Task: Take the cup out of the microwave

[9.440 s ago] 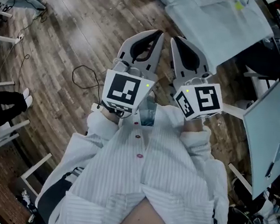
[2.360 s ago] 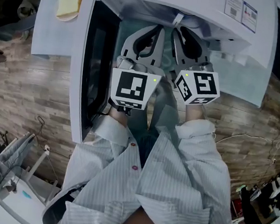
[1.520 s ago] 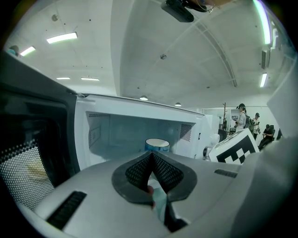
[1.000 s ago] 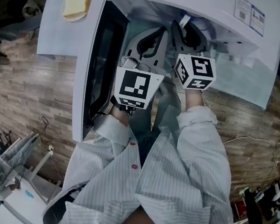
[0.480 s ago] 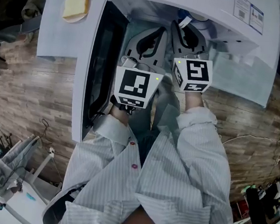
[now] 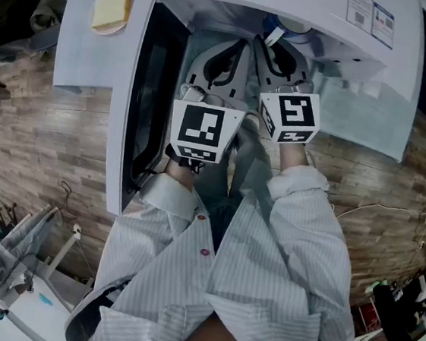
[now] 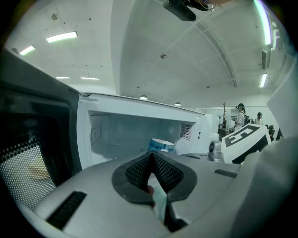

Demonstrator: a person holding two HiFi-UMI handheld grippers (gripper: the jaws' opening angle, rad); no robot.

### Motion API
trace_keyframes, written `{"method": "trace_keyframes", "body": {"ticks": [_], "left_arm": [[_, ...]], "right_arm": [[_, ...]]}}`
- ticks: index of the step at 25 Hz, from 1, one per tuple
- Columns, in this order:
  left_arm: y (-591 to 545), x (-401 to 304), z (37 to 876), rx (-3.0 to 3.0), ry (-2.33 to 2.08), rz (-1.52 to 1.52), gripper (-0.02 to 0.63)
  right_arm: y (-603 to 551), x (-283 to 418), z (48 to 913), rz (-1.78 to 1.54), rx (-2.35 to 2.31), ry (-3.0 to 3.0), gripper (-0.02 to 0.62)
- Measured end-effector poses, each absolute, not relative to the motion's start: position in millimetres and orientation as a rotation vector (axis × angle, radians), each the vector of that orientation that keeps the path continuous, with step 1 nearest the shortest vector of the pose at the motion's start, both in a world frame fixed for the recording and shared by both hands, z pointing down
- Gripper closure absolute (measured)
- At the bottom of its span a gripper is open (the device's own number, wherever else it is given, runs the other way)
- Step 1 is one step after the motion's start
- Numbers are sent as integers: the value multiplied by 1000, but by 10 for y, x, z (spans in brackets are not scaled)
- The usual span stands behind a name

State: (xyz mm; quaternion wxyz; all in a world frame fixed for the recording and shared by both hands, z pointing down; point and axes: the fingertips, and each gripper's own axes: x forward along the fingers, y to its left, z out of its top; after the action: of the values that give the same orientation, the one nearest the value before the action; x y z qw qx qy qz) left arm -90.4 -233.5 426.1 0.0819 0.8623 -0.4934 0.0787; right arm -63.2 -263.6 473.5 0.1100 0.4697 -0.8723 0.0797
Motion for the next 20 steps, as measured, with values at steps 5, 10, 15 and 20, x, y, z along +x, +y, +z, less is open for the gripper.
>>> {"method": "trace_keyframes", "body": {"ticks": [5, 10, 15, 20], "left_arm": [[-2320, -896, 4240, 2571, -1489, 233, 598], [-2301, -895, 4208, 2563, -1509, 229, 598], [-2259, -868, 4143, 2561, -1521, 222, 598], [-2183, -818, 4052, 2564, -1523, 214, 598]], "right_arm": [[-2594, -653, 4673, 231, 1359, -2584, 528], [-2531, -629, 4615, 268, 1356, -2608, 532], [-2438, -552, 4598, 330, 1357, -2616, 532], [-2298, -480, 4571, 372, 1355, -2612, 532]]}}
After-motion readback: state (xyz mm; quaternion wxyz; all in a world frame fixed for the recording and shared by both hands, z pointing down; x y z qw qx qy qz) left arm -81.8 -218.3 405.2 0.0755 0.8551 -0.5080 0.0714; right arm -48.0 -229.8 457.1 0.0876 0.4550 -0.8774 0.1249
